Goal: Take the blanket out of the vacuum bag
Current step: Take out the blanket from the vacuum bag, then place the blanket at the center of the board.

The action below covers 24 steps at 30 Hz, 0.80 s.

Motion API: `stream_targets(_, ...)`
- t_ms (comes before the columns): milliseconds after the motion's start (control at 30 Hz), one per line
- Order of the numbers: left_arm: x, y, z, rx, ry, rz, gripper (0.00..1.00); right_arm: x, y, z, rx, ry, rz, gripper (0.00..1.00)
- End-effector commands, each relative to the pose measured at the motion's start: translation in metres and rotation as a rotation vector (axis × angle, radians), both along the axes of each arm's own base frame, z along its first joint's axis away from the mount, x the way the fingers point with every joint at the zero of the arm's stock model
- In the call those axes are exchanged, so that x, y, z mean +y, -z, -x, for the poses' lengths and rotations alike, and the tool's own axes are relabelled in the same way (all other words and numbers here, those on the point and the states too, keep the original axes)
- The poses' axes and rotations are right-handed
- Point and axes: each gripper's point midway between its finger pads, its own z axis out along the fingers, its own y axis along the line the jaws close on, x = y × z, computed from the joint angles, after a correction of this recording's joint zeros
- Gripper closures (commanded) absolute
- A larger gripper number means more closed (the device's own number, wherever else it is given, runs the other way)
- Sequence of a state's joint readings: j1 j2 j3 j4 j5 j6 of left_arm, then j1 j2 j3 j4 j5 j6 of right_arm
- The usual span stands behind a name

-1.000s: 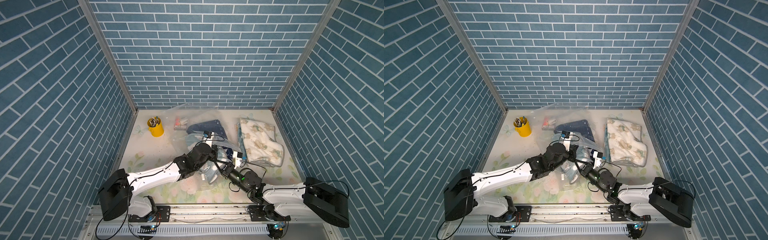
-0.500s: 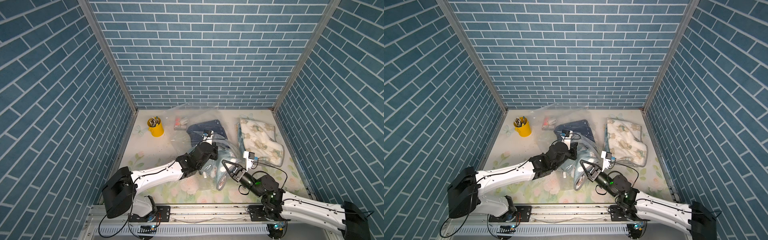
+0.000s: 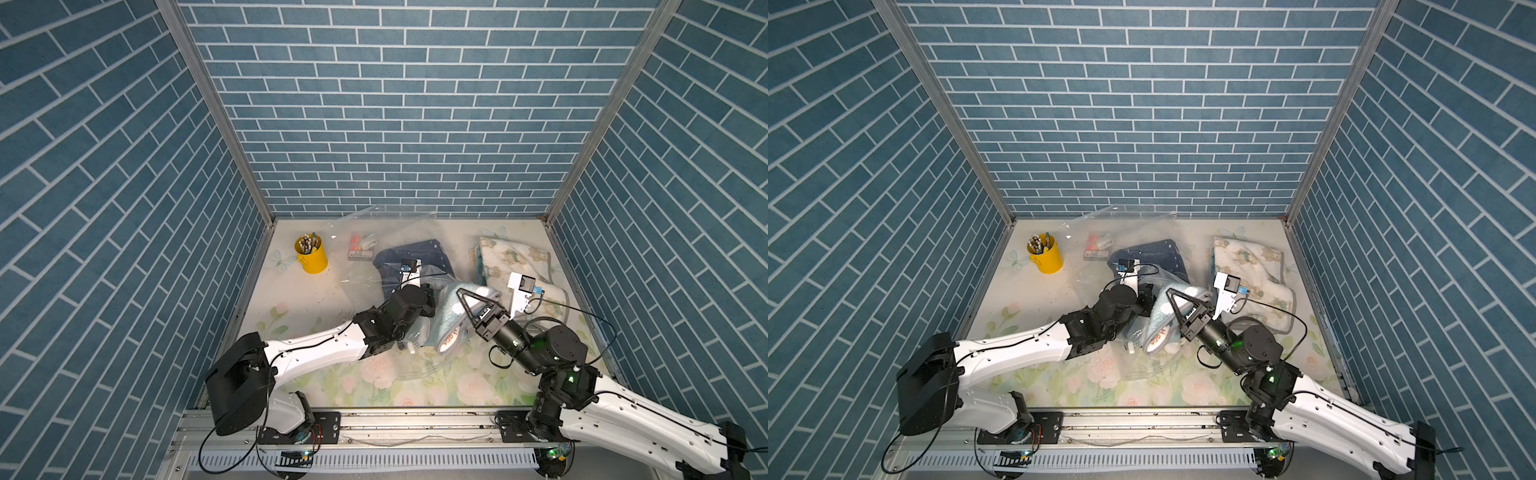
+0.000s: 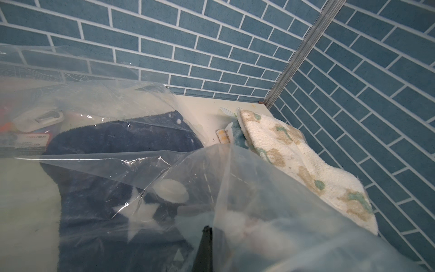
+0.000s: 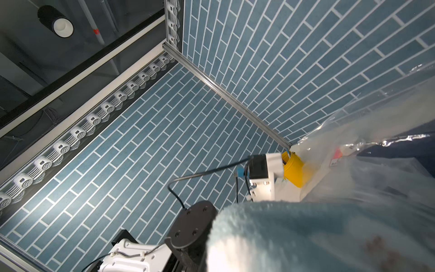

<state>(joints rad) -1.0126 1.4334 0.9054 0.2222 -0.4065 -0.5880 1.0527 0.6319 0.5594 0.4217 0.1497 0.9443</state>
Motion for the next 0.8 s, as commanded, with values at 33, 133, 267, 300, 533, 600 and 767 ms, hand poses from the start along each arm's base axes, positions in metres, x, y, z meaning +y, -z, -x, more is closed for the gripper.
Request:
stream_targets(33,0.008,0.008,-0.005,0.011,-0.049,0.011,1.00,0.001,-0.041,0.000,-0.114,-0.023,0.001,1.00)
stream_targets(133,0.010,0.012,-0.005,0.019,-0.058,0.013,1.00,0.000,-0.066,-0.007,-0.154,-0.026,-0.004,1.00)
stream_targets(267,0.015,0.024,-0.006,0.036,-0.077,0.007,1.00,-0.005,-0.097,-0.022,-0.211,-0.010,0.007,1.00)
stream_targets(300,0.016,0.026,-0.006,0.039,-0.083,0.005,1.00,-0.007,-0.106,-0.027,-0.225,0.000,0.006,1.00)
stream_targets(533,0.027,0.043,-0.008,0.066,-0.108,0.003,1.00,-0.015,-0.160,-0.051,-0.312,0.012,-0.017,1.00)
stream_targets(600,0.026,0.043,-0.007,0.069,-0.099,0.017,1.00,-0.021,-0.173,-0.058,-0.332,0.026,-0.017,1.00)
stream_targets(767,0.026,0.049,-0.004,0.083,-0.090,0.029,1.00,-0.044,-0.200,-0.079,-0.360,0.062,-0.031,1.00)
